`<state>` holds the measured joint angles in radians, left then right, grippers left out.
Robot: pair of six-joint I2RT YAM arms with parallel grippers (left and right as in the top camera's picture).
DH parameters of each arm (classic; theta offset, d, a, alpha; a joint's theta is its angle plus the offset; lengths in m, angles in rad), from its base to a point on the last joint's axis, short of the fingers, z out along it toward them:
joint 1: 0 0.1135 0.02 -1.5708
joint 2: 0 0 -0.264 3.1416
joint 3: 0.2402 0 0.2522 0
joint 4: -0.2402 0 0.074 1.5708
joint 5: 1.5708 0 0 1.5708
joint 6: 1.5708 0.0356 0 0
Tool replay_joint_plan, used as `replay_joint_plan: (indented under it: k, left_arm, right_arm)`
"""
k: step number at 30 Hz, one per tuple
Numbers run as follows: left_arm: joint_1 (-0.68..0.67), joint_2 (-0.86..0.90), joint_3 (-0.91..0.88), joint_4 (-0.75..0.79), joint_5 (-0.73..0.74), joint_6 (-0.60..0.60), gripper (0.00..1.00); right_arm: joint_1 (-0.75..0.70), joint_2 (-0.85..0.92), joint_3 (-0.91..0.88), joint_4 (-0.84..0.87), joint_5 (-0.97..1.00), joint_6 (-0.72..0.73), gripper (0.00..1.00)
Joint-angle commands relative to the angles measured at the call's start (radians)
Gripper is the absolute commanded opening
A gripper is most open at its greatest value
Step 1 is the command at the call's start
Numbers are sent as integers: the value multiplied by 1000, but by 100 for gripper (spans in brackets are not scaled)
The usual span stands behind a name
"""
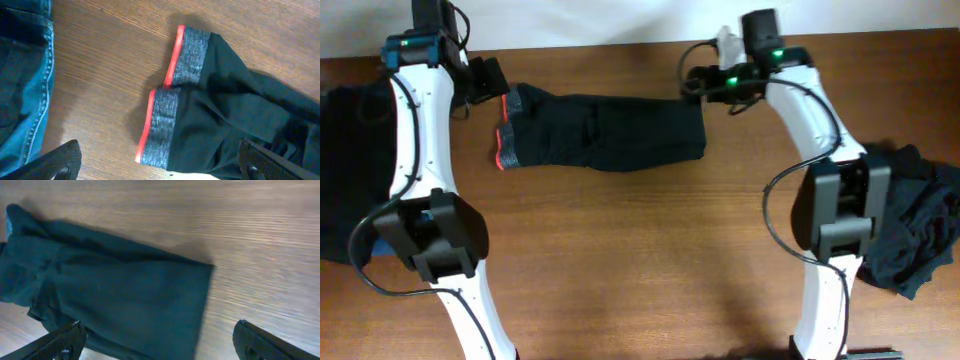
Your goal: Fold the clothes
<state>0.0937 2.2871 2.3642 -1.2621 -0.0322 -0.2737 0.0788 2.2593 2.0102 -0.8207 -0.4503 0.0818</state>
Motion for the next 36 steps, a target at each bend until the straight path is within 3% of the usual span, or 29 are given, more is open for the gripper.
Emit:
replay_joint_plan:
  k: [1,16,36]
  left_arm:
    - [-16,-24,6,-4,11,-10,99]
    - [-35,-24,6,-11,11,-10,99]
    - [-42,-24,6,-6,11,-10,99]
  right_arm:
    - [-22,5,2,-10,-75,1,99]
    - [-26,136,2,-89,-93,13,99]
    - [33,184,-5,-126,-96,53,97]
